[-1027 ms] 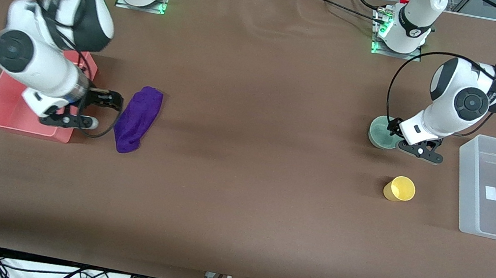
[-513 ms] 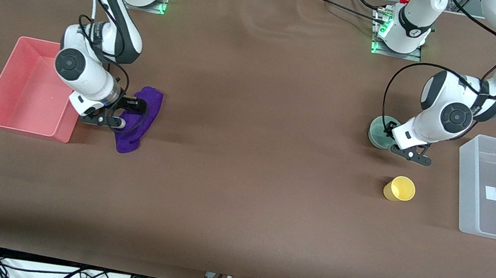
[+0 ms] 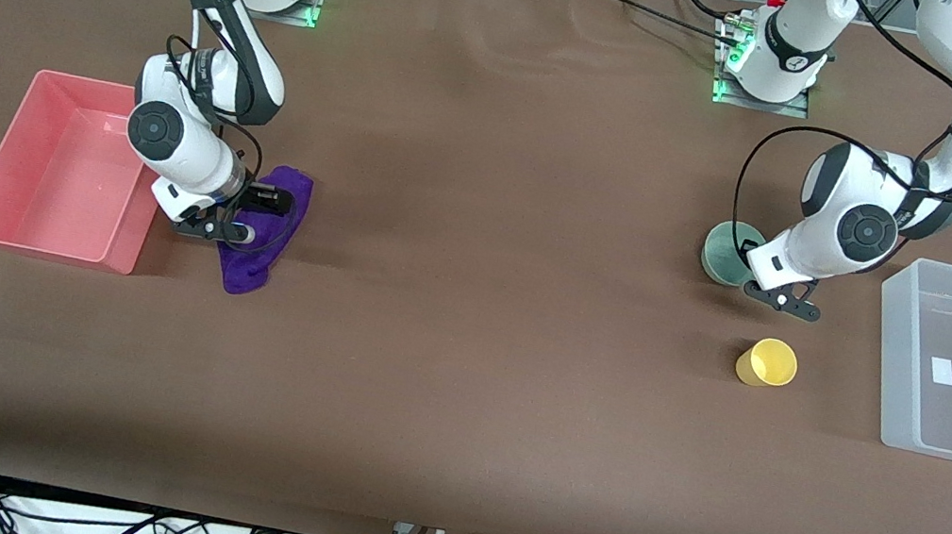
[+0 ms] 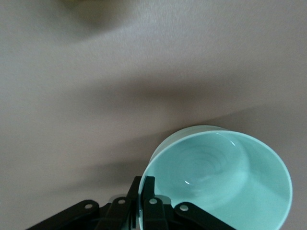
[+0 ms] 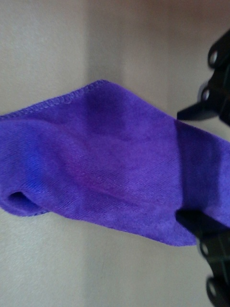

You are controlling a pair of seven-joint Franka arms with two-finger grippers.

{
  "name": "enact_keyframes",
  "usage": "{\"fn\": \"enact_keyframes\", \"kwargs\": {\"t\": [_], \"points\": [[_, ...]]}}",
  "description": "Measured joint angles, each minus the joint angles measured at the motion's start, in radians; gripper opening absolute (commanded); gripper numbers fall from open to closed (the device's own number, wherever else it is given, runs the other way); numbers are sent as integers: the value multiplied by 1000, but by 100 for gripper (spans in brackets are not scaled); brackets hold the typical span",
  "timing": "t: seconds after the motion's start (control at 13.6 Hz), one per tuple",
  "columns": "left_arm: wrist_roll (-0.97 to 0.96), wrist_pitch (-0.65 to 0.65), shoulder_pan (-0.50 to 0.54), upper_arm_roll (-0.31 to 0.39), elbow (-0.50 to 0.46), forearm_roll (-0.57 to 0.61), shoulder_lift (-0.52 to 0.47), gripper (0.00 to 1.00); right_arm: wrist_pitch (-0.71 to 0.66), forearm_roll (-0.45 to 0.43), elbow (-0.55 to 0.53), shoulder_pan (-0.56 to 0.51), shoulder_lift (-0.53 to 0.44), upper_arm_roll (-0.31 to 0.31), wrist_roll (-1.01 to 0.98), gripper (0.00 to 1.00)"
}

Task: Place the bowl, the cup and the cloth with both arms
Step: 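Place the cloth in the pink bin while the left gripper places the bowl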

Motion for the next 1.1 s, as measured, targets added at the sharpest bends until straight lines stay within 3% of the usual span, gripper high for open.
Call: {"fn": "enact_keyframes", "kwargs": {"t": [0.22, 0.44, 0.59, 0.81, 1.1], "points": [[4, -191, 0, 1, 96, 0, -49, 0, 3, 0, 0, 0, 12, 0, 0, 0], [85, -465, 15, 13, 303, 2, -80, 0, 9, 0, 14, 0, 10, 0, 0, 0], [209, -548, 87, 20, 419, 5, -78, 0, -44, 0, 61, -1, 3, 0, -2, 0], [450, -564, 257, 30, 528, 7, -36, 0, -287, 0, 231, -7, -28, -2, -25, 0], [740, -554, 454, 35, 712, 9, 137, 0, -625, -1, 448, -58, -83, -34, -191, 0]]}}
